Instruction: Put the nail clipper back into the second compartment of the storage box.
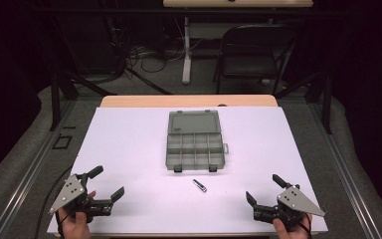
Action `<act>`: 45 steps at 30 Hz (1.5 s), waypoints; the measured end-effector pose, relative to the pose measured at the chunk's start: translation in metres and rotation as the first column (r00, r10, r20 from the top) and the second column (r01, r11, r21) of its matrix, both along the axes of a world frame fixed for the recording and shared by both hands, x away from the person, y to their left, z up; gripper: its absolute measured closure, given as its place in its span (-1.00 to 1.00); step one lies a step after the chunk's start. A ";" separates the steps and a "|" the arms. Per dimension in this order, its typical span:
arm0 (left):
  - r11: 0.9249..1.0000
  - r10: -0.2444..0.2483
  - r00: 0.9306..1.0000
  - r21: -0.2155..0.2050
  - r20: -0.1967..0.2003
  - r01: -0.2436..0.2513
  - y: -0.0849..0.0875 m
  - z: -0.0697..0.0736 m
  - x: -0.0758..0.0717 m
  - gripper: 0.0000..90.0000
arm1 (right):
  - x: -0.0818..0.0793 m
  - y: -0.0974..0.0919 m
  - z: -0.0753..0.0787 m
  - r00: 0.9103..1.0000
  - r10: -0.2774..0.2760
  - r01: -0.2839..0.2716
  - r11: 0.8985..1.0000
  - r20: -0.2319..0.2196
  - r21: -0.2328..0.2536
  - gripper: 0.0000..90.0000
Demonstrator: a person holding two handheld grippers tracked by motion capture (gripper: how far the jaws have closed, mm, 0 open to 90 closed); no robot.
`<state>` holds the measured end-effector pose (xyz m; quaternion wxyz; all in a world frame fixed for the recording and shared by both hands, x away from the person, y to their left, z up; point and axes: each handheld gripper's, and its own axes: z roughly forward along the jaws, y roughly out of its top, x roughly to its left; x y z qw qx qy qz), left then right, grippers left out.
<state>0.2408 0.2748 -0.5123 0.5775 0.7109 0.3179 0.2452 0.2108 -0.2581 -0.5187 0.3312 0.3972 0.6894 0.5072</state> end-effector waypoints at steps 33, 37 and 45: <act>1.000 0.009 1.000 0.017 -0.013 -0.009 0.001 -0.002 0.001 -0.99 | 0.009 0.022 -0.004 0.997 0.061 -0.063 0.997 -0.046 -0.044 -0.96; 1.000 0.004 1.000 0.019 -0.017 -0.004 0.000 -0.002 0.002 -0.99 | 0.009 0.028 -0.003 0.996 0.071 -0.074 0.995 -0.050 -0.062 -0.96; 1.000 0.003 1.000 0.018 -0.030 -0.003 -0.001 -0.003 0.001 -0.99 | 0.017 0.044 0.006 0.990 0.128 -0.135 0.983 -0.067 -0.126 -1.00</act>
